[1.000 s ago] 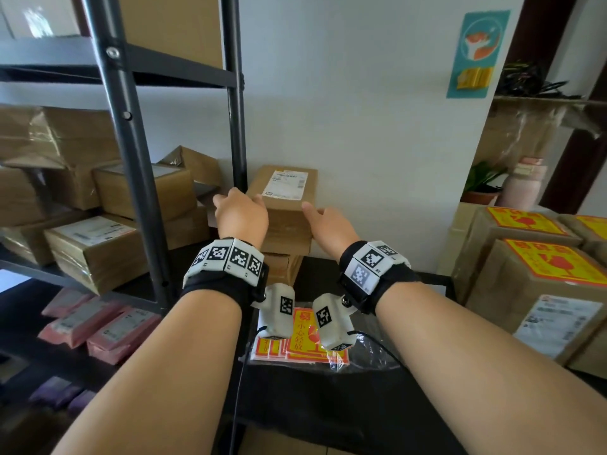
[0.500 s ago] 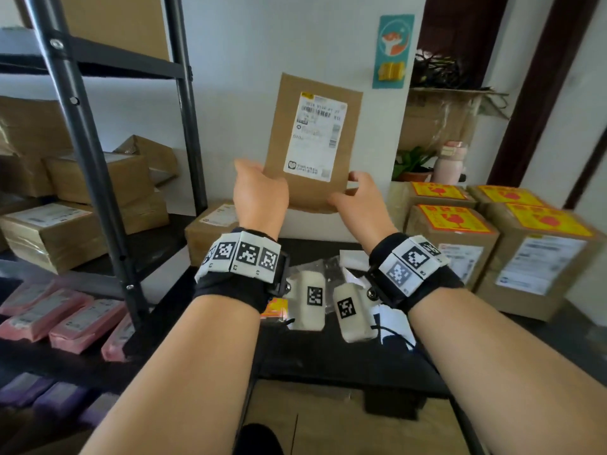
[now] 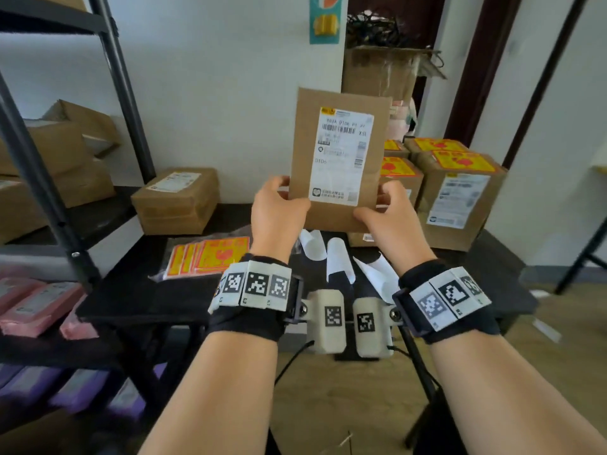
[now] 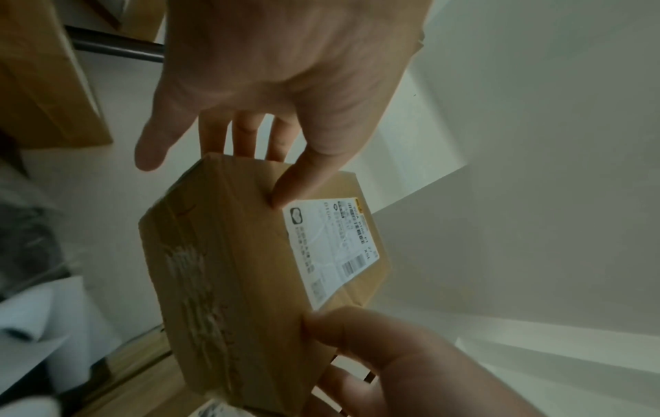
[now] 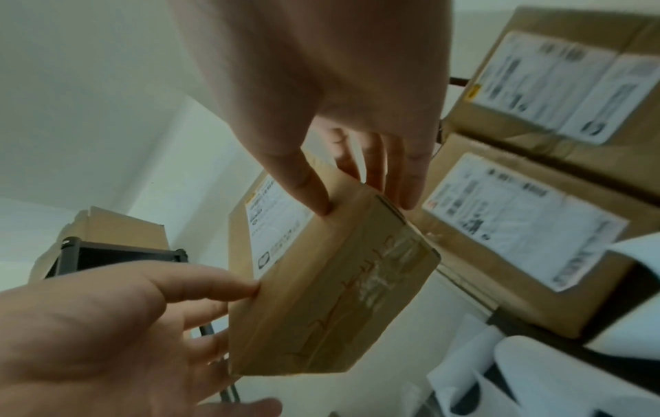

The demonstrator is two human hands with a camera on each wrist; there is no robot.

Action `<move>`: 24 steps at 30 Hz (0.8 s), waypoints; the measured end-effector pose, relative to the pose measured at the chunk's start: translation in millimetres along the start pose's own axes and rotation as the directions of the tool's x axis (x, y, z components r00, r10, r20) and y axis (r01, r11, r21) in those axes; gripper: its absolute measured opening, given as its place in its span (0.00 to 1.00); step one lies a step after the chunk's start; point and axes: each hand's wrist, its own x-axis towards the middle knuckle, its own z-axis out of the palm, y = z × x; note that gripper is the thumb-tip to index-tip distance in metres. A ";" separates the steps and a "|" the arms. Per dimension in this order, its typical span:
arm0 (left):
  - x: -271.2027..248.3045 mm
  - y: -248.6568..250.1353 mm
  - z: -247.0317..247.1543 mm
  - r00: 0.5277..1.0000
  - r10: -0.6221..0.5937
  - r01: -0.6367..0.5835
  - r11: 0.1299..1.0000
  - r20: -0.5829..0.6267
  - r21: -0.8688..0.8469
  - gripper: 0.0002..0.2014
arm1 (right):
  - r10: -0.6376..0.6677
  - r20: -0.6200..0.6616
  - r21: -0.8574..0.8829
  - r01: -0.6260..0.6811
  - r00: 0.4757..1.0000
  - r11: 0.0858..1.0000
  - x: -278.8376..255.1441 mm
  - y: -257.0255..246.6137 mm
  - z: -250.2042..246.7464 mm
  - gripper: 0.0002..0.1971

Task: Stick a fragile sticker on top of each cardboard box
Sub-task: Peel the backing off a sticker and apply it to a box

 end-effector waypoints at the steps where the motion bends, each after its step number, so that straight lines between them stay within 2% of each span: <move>1: -4.9 -4.9 4.4 1.000 -0.002 0.002 1.000 0.008 0.023 0.22 | 0.009 -0.005 -0.020 -0.009 1.000 1.000 -5.6 5.8 -4.4 0.20; 9: -25.2 -33.4 35.0 0.998 -0.028 0.017 0.985 0.063 0.172 0.14 | 0.039 -0.082 -0.129 -0.050 0.996 0.990 -23.3 46.6 -15.7 0.18; 16: -23.4 -61.8 56.7 0.991 -0.094 0.063 0.953 0.095 0.296 0.13 | 0.136 -0.038 -0.194 -0.141 0.990 0.971 -16.9 76.0 -14.9 0.18; 19: -24.3 -70.1 65.2 0.986 -0.115 0.069 0.941 0.120 0.332 0.11 | 0.186 -0.027 -0.193 -0.188 0.982 0.963 -14.3 84.7 -15.1 0.21; 24: -21.3 -75.0 75.1 0.988 -0.106 0.056 0.929 0.116 0.367 0.09 | 0.240 -0.036 -0.200 -0.242 0.970 0.949 -8.5 94.2 -13.9 0.15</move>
